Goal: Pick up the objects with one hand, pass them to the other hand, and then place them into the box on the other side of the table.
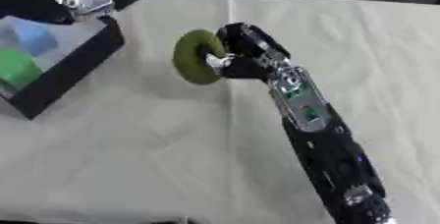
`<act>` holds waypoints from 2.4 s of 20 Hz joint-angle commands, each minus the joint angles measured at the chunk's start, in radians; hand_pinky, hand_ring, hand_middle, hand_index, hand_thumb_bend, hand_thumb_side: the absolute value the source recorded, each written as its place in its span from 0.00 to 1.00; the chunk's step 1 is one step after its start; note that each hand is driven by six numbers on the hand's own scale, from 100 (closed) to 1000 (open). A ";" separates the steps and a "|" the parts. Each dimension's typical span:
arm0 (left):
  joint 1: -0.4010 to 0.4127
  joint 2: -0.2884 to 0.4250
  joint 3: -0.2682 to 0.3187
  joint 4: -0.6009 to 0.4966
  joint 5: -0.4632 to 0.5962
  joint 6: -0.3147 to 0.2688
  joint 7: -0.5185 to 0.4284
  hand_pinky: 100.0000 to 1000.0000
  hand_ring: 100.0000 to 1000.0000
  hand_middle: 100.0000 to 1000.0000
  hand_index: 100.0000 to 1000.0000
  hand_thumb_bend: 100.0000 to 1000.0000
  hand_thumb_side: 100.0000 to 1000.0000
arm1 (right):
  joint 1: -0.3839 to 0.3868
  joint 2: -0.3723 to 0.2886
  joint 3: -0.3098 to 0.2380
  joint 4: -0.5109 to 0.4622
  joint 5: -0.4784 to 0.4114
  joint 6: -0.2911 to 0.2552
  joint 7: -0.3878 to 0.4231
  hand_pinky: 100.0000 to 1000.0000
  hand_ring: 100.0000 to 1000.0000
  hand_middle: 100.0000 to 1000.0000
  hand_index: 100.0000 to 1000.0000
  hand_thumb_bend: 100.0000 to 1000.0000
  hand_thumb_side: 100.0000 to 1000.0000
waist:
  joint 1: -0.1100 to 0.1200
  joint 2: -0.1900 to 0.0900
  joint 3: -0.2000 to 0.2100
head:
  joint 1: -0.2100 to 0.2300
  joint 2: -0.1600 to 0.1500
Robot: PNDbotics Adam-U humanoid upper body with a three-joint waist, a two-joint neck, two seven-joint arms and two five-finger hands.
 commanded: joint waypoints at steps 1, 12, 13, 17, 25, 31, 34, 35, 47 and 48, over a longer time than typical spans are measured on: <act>-0.032 -0.008 -0.011 0.026 -0.051 -0.001 -0.050 0.77 0.68 0.65 0.71 0.49 0.27 | -0.013 0.005 0.003 -0.031 0.004 -0.011 -0.004 0.62 0.44 0.23 0.36 0.03 0.00 | 0.006 -0.019 0.002 | -0.004 -0.010; -0.069 -0.070 -0.059 0.167 -0.184 -0.031 -0.163 0.78 0.70 0.68 0.73 0.51 0.30 | 0.004 0.052 0.020 -0.024 0.023 -0.044 -0.012 0.60 0.43 0.22 0.35 0.07 0.00 | 0.013 -0.018 0.004 | -0.001 -0.005; -0.070 -0.073 -0.061 0.176 -0.194 -0.034 -0.166 0.78 0.70 0.68 0.73 0.52 0.29 | 0.005 0.055 0.022 -0.023 0.026 -0.045 -0.013 0.60 0.43 0.22 0.34 0.07 0.00 | 0.013 -0.018 0.004 | 0.000 -0.004; -0.072 -0.079 -0.071 0.206 -0.237 -0.050 -0.190 0.80 0.72 0.70 0.75 0.57 0.27 | 0.005 0.057 0.025 -0.020 0.030 -0.047 -0.019 0.59 0.42 0.21 0.34 0.08 0.00 | 0.013 -0.019 0.003 | 0.006 0.003; -0.068 -0.079 -0.073 0.251 -0.304 -0.078 -0.316 0.83 0.76 0.73 0.80 0.64 0.26 | -0.001 0.051 0.024 -0.026 0.036 -0.050 -0.027 0.59 0.42 0.21 0.34 0.10 0.00 | 0.014 -0.021 0.003 | 0.017 0.010; -0.077 -0.084 -0.065 0.299 -0.316 -0.067 -0.417 0.84 0.76 0.74 0.80 0.66 0.26 | 0.000 0.051 0.024 -0.032 0.041 -0.063 -0.030 0.59 0.42 0.21 0.34 0.11 0.00 | 0.016 -0.020 0.006 | 0.022 0.014; -0.079 -0.085 -0.062 0.301 -0.337 -0.070 -0.452 0.84 0.77 0.75 0.81 0.68 0.25 | -0.001 0.050 0.024 -0.032 0.042 -0.070 -0.025 0.60 0.42 0.21 0.34 0.11 0.00 | 0.017 -0.021 0.007 | 0.025 0.015; -0.080 -0.086 -0.062 0.303 -0.343 -0.072 -0.460 0.84 0.77 0.75 0.81 0.68 0.25 | -0.001 0.050 0.025 -0.034 0.040 -0.074 -0.022 0.60 0.42 0.21 0.34 0.11 0.00 | 0.017 -0.021 0.007 | 0.026 0.015; -0.096 -0.115 -0.067 0.391 -0.426 -0.081 -0.469 0.84 0.77 0.75 0.81 0.68 0.20 | -0.003 0.055 0.028 -0.043 -0.002 -0.106 -0.002 0.59 0.42 0.21 0.34 0.11 0.00 | 0.024 -0.022 0.010 | 0.044 0.010; -0.096 -0.118 -0.068 0.398 -0.432 -0.083 -0.466 0.84 0.77 0.75 0.81 0.68 0.20 | -0.003 0.056 0.028 -0.043 -0.006 -0.109 -0.001 0.59 0.42 0.21 0.34 0.11 0.00 | 0.024 -0.022 0.011 | 0.044 0.008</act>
